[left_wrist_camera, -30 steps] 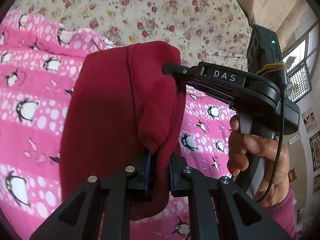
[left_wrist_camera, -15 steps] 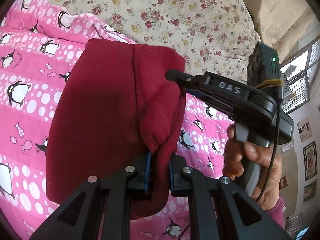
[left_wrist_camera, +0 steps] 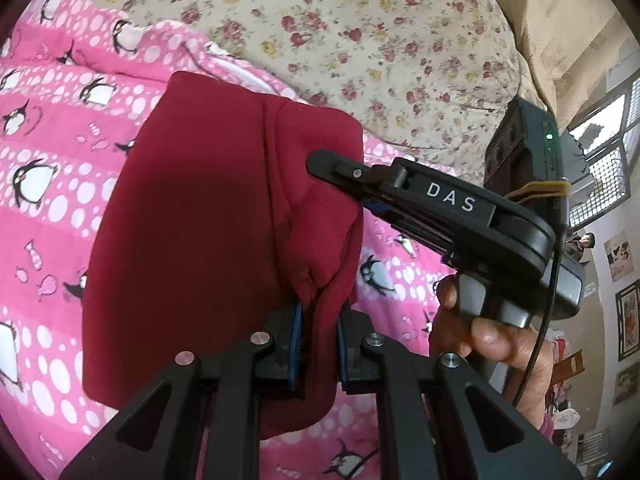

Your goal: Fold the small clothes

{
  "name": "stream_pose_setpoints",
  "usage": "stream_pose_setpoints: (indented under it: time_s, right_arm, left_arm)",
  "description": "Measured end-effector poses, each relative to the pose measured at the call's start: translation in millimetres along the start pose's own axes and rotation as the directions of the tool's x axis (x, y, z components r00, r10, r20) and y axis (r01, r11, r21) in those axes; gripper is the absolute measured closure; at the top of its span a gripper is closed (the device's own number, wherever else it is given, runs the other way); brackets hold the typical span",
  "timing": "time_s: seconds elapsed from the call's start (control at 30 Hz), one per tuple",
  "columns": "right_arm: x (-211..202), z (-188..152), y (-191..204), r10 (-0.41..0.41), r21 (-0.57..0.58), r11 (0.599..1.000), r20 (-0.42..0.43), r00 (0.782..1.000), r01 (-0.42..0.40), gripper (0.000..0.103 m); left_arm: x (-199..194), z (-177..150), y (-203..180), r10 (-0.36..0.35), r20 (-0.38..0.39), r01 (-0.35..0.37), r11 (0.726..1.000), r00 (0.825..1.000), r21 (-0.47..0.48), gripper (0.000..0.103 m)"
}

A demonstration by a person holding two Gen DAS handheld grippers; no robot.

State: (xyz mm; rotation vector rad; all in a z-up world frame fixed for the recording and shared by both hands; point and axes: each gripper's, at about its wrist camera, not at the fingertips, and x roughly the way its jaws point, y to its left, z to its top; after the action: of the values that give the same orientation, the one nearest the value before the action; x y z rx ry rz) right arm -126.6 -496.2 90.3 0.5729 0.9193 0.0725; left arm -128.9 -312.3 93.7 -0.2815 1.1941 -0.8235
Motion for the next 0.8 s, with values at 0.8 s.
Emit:
stream_pose_setpoints:
  time_s: [0.8]
  right_arm:
    - [-52.9, -33.6, -2.5, -0.095, -0.092, 0.99, 0.088, 0.992, 0.103, 0.064]
  left_arm:
    - [-39.6, -15.1, 15.0, 0.211, 0.106, -0.227, 0.96, 0.972, 0.163, 0.096]
